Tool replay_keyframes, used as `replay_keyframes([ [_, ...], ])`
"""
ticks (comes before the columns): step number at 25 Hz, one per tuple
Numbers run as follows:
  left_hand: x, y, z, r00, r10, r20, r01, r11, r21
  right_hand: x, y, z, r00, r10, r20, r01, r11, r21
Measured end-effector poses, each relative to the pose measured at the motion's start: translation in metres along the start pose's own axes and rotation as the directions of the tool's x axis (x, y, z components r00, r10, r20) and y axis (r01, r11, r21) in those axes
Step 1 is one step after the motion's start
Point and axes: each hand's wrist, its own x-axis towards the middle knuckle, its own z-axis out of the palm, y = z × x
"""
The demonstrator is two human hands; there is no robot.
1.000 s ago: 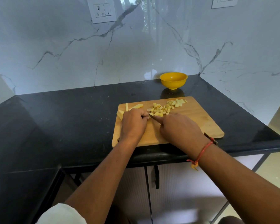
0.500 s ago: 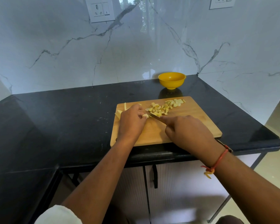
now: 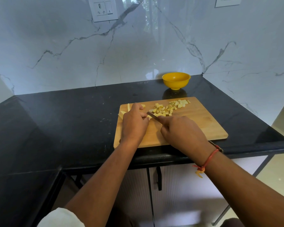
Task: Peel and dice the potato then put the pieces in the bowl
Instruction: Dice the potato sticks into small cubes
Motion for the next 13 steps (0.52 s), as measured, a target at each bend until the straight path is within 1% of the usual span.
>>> replay_keyframes([
  [7,0.001,0.000,-0.001,1.000,-0.004,0.000,0.004,1.000,0.011,0.010,-0.008,-0.002,0.997,-0.042,0.071,0.044,0.999,-0.025],
  [9,0.002,-0.001,0.000,1.000,-0.009,0.007,0.009,1.000,0.006,0.017,-0.012,-0.001,0.994,-0.016,0.108,0.019,0.999,-0.032],
  [13,0.003,-0.002,0.001,1.000,-0.026,0.006,0.025,1.000,0.011,0.022,-0.015,0.004,0.991,0.026,0.128,-0.023,0.999,-0.028],
])
